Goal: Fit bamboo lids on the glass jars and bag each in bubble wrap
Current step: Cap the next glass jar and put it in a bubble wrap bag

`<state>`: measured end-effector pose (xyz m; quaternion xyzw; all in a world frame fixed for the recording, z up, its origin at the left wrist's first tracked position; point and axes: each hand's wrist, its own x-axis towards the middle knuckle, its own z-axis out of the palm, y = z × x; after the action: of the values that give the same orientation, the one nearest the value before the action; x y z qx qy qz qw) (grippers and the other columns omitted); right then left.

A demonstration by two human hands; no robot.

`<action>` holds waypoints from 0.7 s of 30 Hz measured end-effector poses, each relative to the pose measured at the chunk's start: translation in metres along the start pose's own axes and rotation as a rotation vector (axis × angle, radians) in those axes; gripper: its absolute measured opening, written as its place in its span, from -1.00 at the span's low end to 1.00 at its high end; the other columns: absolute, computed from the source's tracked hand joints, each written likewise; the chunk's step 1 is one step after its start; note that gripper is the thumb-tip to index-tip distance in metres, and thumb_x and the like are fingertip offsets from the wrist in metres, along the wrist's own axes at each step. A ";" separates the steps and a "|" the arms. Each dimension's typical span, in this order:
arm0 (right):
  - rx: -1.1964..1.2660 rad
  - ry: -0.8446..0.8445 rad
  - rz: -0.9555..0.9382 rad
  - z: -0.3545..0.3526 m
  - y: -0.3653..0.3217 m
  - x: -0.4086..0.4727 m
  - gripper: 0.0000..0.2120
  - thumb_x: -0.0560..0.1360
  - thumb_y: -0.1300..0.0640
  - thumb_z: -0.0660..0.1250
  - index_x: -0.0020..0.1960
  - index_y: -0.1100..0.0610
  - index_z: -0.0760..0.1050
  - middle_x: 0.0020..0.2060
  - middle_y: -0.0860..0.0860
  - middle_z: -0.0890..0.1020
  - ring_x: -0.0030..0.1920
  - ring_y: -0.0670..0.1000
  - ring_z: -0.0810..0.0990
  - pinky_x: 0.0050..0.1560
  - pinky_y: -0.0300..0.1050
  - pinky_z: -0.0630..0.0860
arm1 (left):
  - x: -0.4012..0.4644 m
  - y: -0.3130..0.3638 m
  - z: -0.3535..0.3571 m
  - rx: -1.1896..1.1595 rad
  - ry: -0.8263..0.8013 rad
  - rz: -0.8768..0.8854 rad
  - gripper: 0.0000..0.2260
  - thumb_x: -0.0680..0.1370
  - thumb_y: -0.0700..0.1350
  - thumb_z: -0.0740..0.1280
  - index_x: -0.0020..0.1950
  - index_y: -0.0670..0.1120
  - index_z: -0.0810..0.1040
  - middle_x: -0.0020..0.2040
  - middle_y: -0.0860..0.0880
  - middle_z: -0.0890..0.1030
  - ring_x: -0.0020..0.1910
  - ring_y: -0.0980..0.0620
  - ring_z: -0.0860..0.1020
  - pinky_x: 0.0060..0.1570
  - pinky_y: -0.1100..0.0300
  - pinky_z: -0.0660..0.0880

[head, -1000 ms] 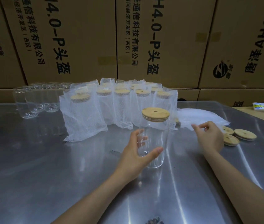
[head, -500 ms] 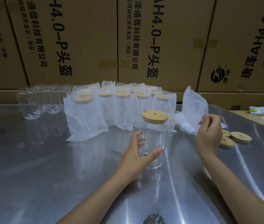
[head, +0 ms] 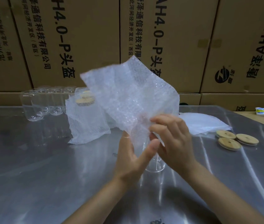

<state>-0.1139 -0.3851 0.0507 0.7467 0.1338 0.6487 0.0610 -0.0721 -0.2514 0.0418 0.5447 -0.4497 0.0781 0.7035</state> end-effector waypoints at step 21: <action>0.429 -0.302 0.648 0.003 0.008 -0.019 -0.41 0.37 -0.31 0.29 0.29 -0.25 0.12 0.16 -0.46 0.30 0.14 -0.27 0.47 0.01 -0.27 0.51 | 0.027 -0.042 -0.041 0.069 0.598 -0.489 -0.54 0.45 0.16 0.41 -0.38 -0.08 0.25 -0.53 0.03 0.38 -0.61 0.24 0.35 -0.56 0.47 0.28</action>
<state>-0.1118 -0.3979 0.0346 0.8326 0.0134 0.4751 -0.2843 -0.0084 -0.2438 0.0323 0.6125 -0.0787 0.0788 0.7826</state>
